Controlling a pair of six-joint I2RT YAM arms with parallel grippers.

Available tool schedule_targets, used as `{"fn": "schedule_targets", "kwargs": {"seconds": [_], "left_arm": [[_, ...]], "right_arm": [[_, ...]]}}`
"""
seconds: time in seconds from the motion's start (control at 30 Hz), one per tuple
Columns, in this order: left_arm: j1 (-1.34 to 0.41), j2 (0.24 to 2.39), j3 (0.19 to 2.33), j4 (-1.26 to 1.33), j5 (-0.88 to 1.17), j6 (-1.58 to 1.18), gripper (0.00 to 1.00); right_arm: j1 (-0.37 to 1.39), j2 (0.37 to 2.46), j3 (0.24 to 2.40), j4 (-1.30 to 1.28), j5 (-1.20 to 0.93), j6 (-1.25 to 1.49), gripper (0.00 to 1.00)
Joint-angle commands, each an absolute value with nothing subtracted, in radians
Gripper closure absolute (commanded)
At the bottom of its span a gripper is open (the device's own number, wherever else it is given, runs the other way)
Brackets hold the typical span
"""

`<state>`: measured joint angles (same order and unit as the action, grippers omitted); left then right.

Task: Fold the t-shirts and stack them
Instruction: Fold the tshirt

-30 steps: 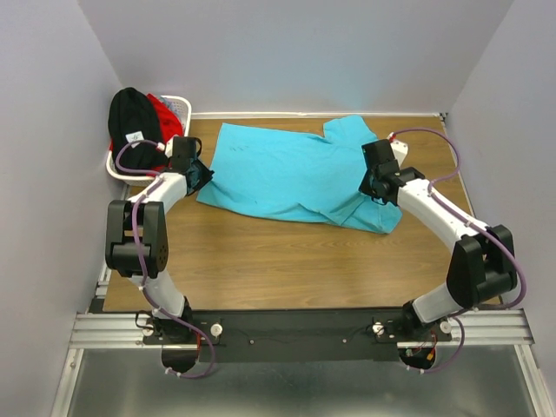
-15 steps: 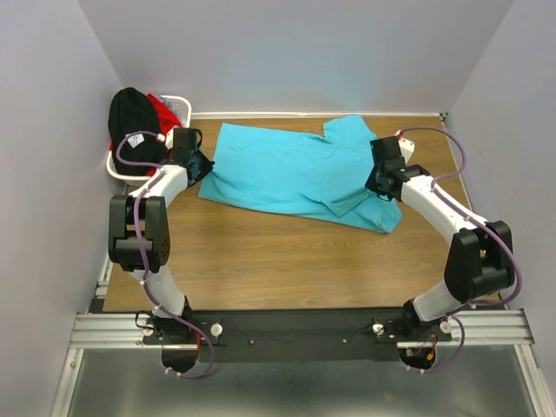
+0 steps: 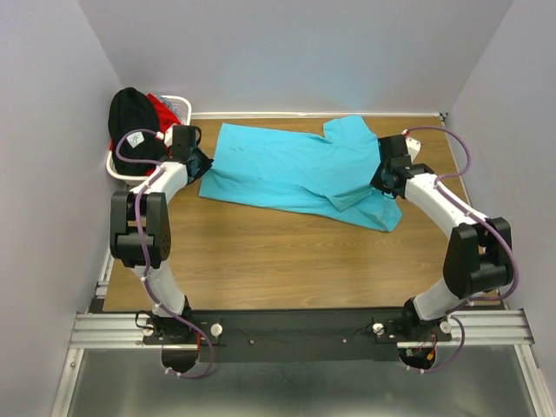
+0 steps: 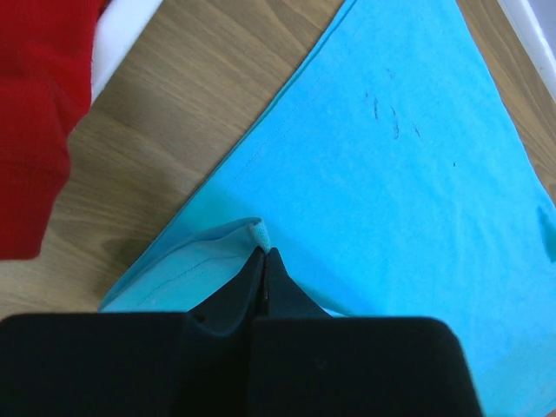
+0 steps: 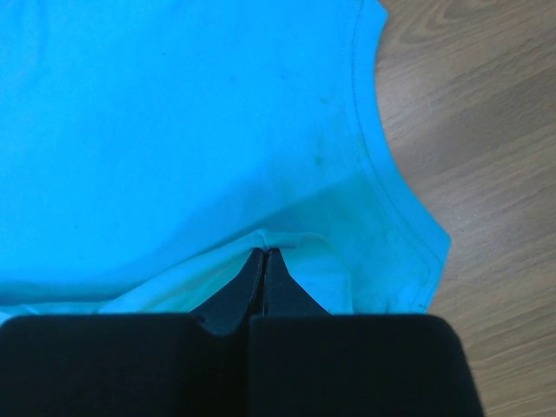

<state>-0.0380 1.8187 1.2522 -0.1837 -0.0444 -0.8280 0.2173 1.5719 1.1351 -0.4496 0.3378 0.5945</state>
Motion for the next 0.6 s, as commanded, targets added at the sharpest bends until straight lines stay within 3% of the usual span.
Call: {"fn": "schedule_targets", "kwargs": {"seconds": [0.0,0.57], "left_arm": [[-0.026,1.85,1.293,-0.192,-0.074,-0.825,1.0],[-0.018,1.94,1.385,-0.192,-0.04,-0.79,1.0]], "right_arm": [[0.206,1.6,1.155,-0.422,0.316,0.578,1.0],[0.179,1.649,1.158,-0.394,0.293,0.583,0.99]]}}
